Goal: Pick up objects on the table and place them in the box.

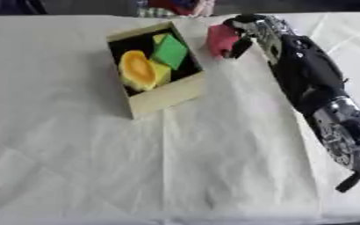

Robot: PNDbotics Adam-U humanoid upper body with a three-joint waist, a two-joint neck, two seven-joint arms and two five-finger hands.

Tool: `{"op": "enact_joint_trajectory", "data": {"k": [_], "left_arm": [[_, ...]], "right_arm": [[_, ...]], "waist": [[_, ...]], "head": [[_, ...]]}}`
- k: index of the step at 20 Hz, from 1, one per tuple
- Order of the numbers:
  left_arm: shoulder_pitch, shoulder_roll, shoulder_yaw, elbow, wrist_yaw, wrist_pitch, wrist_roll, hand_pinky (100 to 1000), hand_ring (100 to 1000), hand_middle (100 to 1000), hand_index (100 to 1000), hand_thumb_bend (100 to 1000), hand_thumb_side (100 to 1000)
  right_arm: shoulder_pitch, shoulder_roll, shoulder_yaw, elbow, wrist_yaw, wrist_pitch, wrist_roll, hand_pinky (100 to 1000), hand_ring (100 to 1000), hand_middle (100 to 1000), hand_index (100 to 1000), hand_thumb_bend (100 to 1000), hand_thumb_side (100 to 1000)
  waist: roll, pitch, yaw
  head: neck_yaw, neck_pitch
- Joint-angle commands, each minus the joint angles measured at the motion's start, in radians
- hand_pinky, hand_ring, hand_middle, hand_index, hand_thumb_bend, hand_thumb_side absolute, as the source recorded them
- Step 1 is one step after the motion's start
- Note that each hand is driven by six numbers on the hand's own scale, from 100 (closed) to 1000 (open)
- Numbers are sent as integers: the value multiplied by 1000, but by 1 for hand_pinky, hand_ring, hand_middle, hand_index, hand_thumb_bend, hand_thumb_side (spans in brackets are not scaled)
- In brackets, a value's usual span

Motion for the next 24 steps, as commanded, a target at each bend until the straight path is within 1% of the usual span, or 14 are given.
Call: {"op": "enact_joint_trajectory", "data": {"k": [1,3,6,8,11,14,16,18,19,20,21,22,24], "left_arm": [[-9,21,4,-23,3,1,0,850,673,668,835,442,628],[-6,21,6,-22,2,1,1,850,673,668,835,442,628],[3,23,10,-20,-1,2,5,851,673,668,834,442,628],[10,25,14,-19,-3,3,9,851,672,668,834,442,628],[17,26,18,-17,-7,4,14,851,672,668,834,443,629],[22,26,18,-17,-10,4,14,852,672,667,834,444,630],[25,26,19,-16,-12,5,15,852,672,667,834,445,630],[28,25,19,-16,-14,5,14,852,672,667,834,445,630],[29,25,19,-16,-14,5,14,852,672,667,834,446,630],[30,25,19,-16,-15,6,15,852,672,667,834,446,630],[31,25,19,-16,-16,6,15,853,672,667,834,447,630],[33,25,20,-16,-17,6,15,853,672,667,834,447,630],[36,26,20,-16,-17,6,16,853,671,667,834,447,630]], "right_arm": [[-9,-16,-9,-34,-13,2,-117,765,655,528,599,135,142],[-12,-26,-6,-62,-54,-8,-159,766,649,516,588,128,142],[-18,-53,1,-131,-140,-25,-192,767,641,503,575,125,145],[-22,-73,21,-190,-196,-47,-194,769,642,503,576,125,148],[-21,-92,72,-299,-278,-108,-158,778,656,518,592,127,169],[-17,-97,140,-405,-363,-175,-81,782,668,531,606,127,188],[-14,-94,199,-467,-431,-222,-6,787,679,546,620,123,202],[-7,-88,260,-519,-506,-262,86,793,693,567,638,117,224],[-3,-85,287,-540,-541,-277,135,798,709,584,658,231,244],[2,-82,314,-560,-569,-289,187,801,715,594,664,128,252],[7,-79,337,-575,-592,-297,236,805,727,608,679,214,262],[12,-75,358,-586,-611,-303,284,807,734,619,689,143,288],[24,-67,392,-597,-633,-312,372,815,753,653,721,170,334]], "waist": [[0,-7,-8],[0,-12,-19],[0,-20,-41],[-2,-26,-59],[-5,-37,-89],[-8,-46,-108],[-11,-51,-117],[-13,-56,-121],[-14,-58,-123],[-15,-60,-124],[-16,-63,-125],[-17,-65,-125],[-19,-70,-127]], "head": [[4,4],[11,4],[28,4],[44,4],[68,4],[83,4],[91,4],[96,4],[98,4],[99,4],[101,4],[103,4],[105,4]]}}
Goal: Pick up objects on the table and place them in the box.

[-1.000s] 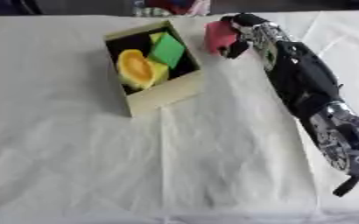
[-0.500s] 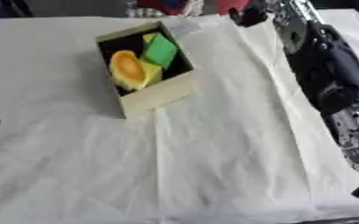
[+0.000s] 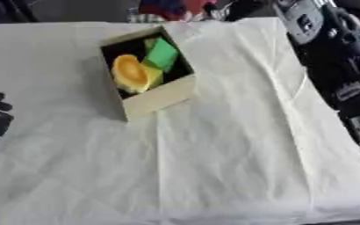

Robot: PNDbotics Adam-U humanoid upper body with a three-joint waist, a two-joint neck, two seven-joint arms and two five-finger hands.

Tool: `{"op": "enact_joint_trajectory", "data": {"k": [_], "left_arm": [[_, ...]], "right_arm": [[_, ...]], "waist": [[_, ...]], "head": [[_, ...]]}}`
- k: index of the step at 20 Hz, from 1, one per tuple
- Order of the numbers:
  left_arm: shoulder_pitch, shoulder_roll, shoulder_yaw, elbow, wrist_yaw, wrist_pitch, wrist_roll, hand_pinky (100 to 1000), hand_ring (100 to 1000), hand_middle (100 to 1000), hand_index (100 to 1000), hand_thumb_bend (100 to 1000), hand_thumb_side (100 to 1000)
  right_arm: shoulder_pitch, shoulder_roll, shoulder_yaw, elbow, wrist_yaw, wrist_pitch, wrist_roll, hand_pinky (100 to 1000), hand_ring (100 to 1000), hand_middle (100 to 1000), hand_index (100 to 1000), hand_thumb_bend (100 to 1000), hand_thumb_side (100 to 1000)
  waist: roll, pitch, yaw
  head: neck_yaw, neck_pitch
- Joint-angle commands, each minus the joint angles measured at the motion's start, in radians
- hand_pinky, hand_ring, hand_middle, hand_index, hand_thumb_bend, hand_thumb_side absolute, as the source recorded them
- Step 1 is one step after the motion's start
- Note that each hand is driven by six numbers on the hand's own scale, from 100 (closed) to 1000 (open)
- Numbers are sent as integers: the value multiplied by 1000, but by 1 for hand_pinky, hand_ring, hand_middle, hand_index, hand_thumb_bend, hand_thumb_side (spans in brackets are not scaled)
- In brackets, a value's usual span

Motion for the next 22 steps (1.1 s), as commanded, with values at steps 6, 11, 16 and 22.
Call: {"op": "enact_joint_trajectory", "data": {"k": [6,11,16,22], "left_arm": [[2,24,10,-15,-7,1,3,853,671,667,834,449,631],[2,21,10,-14,-7,1,2,853,671,667,834,451,631],[4,18,10,-13,-6,2,3,853,670,666,833,451,631],[6,17,10,-13,-6,3,4,853,669,668,833,453,630]], "right_arm": [[7,39,105,-47,-24,-46,255,826,791,735,833,273,447],[6,82,88,-17,120,-51,230,827,805,767,879,312,493],[-5,110,51,49,323,-42,136,837,839,839,981,382,556],[-11,118,7,66,514,7,8,860,908,980,1000,463,633]], "waist": [[-17,-42,-8],[-13,-44,-5],[-13,-45,-3],[-13,-45,-3]], "head": [[13,4],[10,4],[8,4],[7,4]]}}
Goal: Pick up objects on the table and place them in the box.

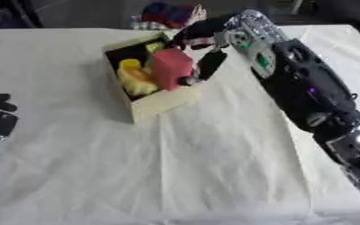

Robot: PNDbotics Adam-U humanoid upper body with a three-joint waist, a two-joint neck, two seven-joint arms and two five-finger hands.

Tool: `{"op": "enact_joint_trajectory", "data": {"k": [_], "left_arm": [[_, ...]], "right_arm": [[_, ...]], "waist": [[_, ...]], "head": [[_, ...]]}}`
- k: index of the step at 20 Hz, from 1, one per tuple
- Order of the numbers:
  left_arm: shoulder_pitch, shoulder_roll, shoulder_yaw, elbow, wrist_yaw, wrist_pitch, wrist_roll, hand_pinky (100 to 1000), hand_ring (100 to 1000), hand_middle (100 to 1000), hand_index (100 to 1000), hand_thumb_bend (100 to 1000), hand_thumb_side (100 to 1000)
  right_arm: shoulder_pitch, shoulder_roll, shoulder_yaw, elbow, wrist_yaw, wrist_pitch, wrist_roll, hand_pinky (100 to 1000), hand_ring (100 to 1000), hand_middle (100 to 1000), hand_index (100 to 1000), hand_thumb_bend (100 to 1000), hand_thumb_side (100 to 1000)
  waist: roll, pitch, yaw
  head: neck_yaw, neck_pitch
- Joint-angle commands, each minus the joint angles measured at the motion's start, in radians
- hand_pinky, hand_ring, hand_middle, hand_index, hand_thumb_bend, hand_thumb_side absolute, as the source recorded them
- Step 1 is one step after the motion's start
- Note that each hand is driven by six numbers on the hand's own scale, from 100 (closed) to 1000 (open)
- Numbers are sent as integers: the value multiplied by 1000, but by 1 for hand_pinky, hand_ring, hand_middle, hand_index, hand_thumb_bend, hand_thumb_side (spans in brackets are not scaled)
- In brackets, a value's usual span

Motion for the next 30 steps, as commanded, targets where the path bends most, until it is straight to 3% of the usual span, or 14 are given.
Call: {"op": "enact_joint_trajectory", "data": {"k": [1,7,11,16,20,21,22,23,25,27,30], "left_arm": [[-3,17,7,-13,-3,3,4,853,669,669,833,453,630],[-3,14,6,-13,-3,4,3,853,669,670,833,454,631],[2,13,11,-12,-4,6,8,853,668,669,832,454,630],[12,12,18,-12,-7,9,16,854,667,670,831,455,631],[16,11,26,-13,-10,11,25,853,667,669,830,454,626],[16,10,28,-14,-10,12,31,853,666,668,829,453,623],[16,10,30,-14,-9,13,38,852,668,670,828,472,616],[16,9,31,-16,-8,13,44,852,669,671,828,451,617],[15,5,34,-20,-5,12,58,852,674,676,828,448,611],[12,0,34,-24,0,9,74,852,685,688,829,446,607],[15,-12,35,-28,11,5,97,855,703,705,830,445,617]], "right_arm": [[-28,-10,-32,-6,84,29,-70,865,920,997,1000,465,640],[-39,-13,-62,-21,141,66,-155,886,953,1000,1000,466,642],[-10,-54,-106,-114,82,81,-205,895,948,1000,1000,404,589],[119,-159,-182,-338,-164,129,-297,880,895,923,1000,324,522],[304,-217,-269,-524,-374,224,-444,863,847,858,977,237,511],[358,-215,-292,-564,-445,251,-493,859,838,846,969,218,507],[408,-210,-312,-597,-517,276,-541,852,815,820,945,137,472],[460,-197,-332,-626,-594,297,-598,852,809,807,939,160,492],[552,-174,-355,-667,-728,327,-705,854,788,776,913,118,477],[631,-149,-359,-697,-830,334,-787,845,773,762,900,100,473],[718,-98,-353,-723,-926,312,-840,824,749,750,884,100,474]], "waist": [[-7,-30,0],[-9,-32,-2],[-10,-33,-10],[-19,-37,-43],[-24,-39,-68],[-25,-39,-75],[-25,-39,-80],[-25,-39,-83],[-27,-39,-87],[-28,-37,-91],[-27,-36,-98]], "head": [[-2,4],[-3,4],[5,4],[43,4],[84,4],[96,4],[108,4],[119,4],[138,4],[152,4],[181,4]]}}
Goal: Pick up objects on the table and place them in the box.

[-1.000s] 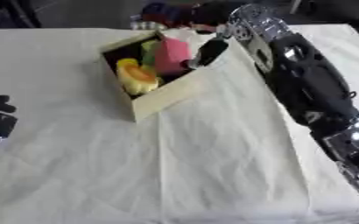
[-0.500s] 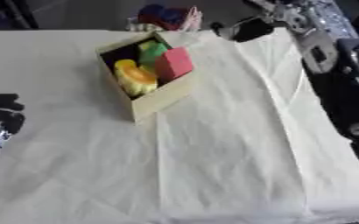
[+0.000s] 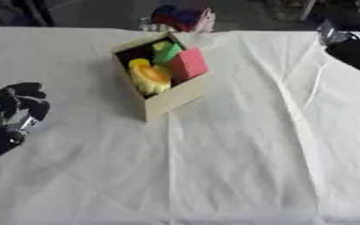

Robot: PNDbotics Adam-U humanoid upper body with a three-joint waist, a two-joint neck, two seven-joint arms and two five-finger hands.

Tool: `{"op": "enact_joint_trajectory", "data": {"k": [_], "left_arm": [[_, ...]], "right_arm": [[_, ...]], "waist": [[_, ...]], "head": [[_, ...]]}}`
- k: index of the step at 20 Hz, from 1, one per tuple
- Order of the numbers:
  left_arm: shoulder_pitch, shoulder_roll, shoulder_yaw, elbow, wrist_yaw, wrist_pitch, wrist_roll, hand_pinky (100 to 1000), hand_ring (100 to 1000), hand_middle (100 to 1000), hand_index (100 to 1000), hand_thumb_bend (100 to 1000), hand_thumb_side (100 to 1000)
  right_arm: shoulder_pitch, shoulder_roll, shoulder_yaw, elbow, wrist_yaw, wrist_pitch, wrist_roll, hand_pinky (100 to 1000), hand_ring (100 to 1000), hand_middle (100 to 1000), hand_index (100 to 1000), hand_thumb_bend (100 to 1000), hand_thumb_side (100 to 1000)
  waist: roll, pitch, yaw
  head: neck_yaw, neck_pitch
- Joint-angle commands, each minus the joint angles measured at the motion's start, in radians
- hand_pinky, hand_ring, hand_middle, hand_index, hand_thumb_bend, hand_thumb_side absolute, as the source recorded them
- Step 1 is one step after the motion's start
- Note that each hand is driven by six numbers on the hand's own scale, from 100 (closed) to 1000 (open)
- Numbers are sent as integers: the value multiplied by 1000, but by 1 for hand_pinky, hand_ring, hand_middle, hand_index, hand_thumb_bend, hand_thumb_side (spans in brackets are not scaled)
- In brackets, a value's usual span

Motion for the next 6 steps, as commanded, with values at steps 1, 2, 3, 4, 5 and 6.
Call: {"op": "enact_joint_trajectory", "data": {"k": [1,2,3,4,5,6], "left_arm": [[-7,-4,10,-28,17,-5,29,856,707,710,830,447,624],[-6,-7,10,-29,23,-7,37,856,711,716,832,450,633],[-5,-12,10,-32,31,-12,46,857,714,721,833,452,638],[-4,-14,9,-33,39,-15,53,858,717,725,834,452,640],[-2,-17,8,-33,45,-17,58,859,719,730,835,453,641],[0,-21,7,-33,50,-20,62,859,720,732,835,452,641]], "right_arm": [[44,39,-9,-45,-103,-17,-55,820,746,748,881,100,477],[65,60,-7,-47,-119,-25,-57,817,743,746,877,100,475],[84,86,-5,-48,-132,-31,-60,813,740,743,872,100,475],[98,106,-3,-47,-140,-36,-62,808,734,739,869,100,479],[112,130,0,-44,-148,-39,-64,805,727,735,867,100,487],[124,148,3,-40,-154,-43,-66,803,721,733,867,100,488]], "waist": [[-13,-25,-5],[-12,-24,-6],[-11,-23,-9],[-11,-23,-11],[-11,-23,-13],[-12,-22,-15]], "head": [[33,4],[43,4],[53,4],[59,4],[63,4],[64,4]]}}
